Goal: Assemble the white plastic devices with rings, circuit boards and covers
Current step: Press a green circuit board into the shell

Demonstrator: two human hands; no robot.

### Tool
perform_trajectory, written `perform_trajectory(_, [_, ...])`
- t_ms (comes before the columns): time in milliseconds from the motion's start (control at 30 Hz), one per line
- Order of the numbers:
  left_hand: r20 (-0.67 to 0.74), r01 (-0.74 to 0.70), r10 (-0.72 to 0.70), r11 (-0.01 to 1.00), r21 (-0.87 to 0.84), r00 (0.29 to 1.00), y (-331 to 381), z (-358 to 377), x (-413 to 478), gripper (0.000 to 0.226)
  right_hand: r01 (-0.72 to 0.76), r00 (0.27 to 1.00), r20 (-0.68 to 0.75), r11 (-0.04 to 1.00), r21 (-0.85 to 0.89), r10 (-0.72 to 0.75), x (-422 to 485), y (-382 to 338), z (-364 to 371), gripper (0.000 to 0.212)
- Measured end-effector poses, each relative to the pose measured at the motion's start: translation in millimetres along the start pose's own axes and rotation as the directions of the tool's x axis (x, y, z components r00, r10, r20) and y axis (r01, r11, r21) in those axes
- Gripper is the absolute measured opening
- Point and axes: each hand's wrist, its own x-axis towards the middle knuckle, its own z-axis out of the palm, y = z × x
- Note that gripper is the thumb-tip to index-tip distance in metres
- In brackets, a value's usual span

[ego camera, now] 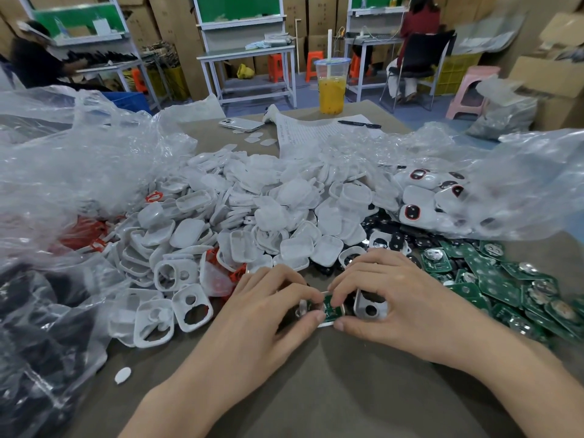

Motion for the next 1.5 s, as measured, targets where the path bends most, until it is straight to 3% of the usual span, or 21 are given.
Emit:
perform_trajectory(200, [0.009,0.034,-0.034,0.999,-0.026,0.999,-2.1,1.0,2.2,0.038,0.005,1.0,0.003,1.0,0.004,-0.005,0.7,-1.7,-1.1,0.024])
perform_trajectory(667, [0.015,0.087,-0.086,0.993,-0.084,0.996,-0.9,4.1,3.2,0.025,0.006,1.0,0.016,1.0,0.001,-0.006,0.1,-4.3,-3.3,0.019])
perform_trajectory(933, [0.015,0.057,-0.056,0.998,-0.029,0.998,-1.0,3.6,0.9,0.036,-0.001,1.0,0.021,1.0,0.01,0.001,-0.7,-5.5,-3.9,0.021])
perform_trajectory(1300, [0.034,0.168,-0.166,0.983,-0.074,0.986,1.8,7.2,2.3,0.032,-0.022,0.999,0.034,1.0,0.022,0.021,0.8,-4.9,-4.5,0.022])
perform_trajectory(1500, [-0.165,0.159,-0.151,0.987,0.037,0.975,7.8,1.0,1.8,0.032,-0.039,0.999,0.037,0.999,0.014,0.039,0.9,-6.1,-3.3,0.022])
